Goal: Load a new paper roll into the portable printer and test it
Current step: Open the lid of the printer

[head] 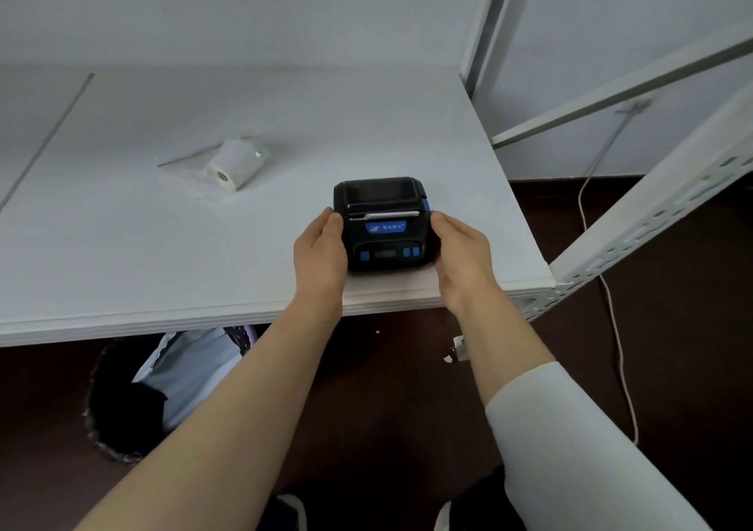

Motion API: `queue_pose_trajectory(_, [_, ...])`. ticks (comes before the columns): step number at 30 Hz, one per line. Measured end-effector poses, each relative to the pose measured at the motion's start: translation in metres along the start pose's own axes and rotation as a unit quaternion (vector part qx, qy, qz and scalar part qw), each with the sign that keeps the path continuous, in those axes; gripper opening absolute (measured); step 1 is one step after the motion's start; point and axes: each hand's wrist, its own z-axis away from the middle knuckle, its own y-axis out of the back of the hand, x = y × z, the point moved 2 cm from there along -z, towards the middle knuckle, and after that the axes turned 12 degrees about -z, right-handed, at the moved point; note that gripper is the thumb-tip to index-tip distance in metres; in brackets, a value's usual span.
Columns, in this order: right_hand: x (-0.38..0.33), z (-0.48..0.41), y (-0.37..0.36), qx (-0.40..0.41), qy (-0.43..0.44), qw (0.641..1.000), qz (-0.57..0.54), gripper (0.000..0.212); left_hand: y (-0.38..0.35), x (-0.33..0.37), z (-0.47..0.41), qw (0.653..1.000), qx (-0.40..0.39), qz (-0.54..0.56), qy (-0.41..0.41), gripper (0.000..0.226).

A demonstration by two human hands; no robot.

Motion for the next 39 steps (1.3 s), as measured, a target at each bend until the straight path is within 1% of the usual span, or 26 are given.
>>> queue_pose_trajectory(7, [-0.003, -0.021, -0.006, -0.021, 0.002, 0.999, -0.035, 0.016, -0.002, -0.004, -0.015, 0.999, -0.013, -0.025, -0.032, 0.03])
queue_pose_trajectory(13, [-0.003, -0.031, -0.007, -0.026, -0.023, 0.998, -0.054, 0.021, -0.004, -0.004, -0.025, 0.999, -0.02, -0.02, -0.014, 0.033])
queue_pose_trajectory(17, [-0.005, -0.033, -0.007, -0.04, -0.035, 0.996, -0.07, 0.022, -0.005, -0.002, -0.027, 1.0, -0.018, 0.005, 0.015, 0.036])
queue_pose_trajectory(23, [-0.005, -0.034, -0.006, -0.043, -0.038, 0.995, -0.08, 0.021, -0.005, 0.001, -0.024, 0.999, -0.012, 0.018, 0.026, 0.036])
queue_pose_trajectory(27, [-0.005, -0.035, -0.005, -0.036, -0.039, 0.995, -0.088, 0.022, -0.006, 0.003, -0.021, 0.999, -0.008, 0.021, 0.024, 0.032])
queue_pose_trajectory(31, [-0.005, -0.035, -0.005, -0.034, -0.039, 0.995, -0.087, 0.018, -0.006, 0.001, -0.023, 0.999, -0.008, 0.016, 0.027, 0.035])
queue_pose_trajectory(39, [-0.005, -0.037, -0.005, -0.026, -0.039, 0.996, -0.079, 0.022, -0.009, -0.001, -0.024, 0.999, -0.015, 0.009, 0.042, 0.045])
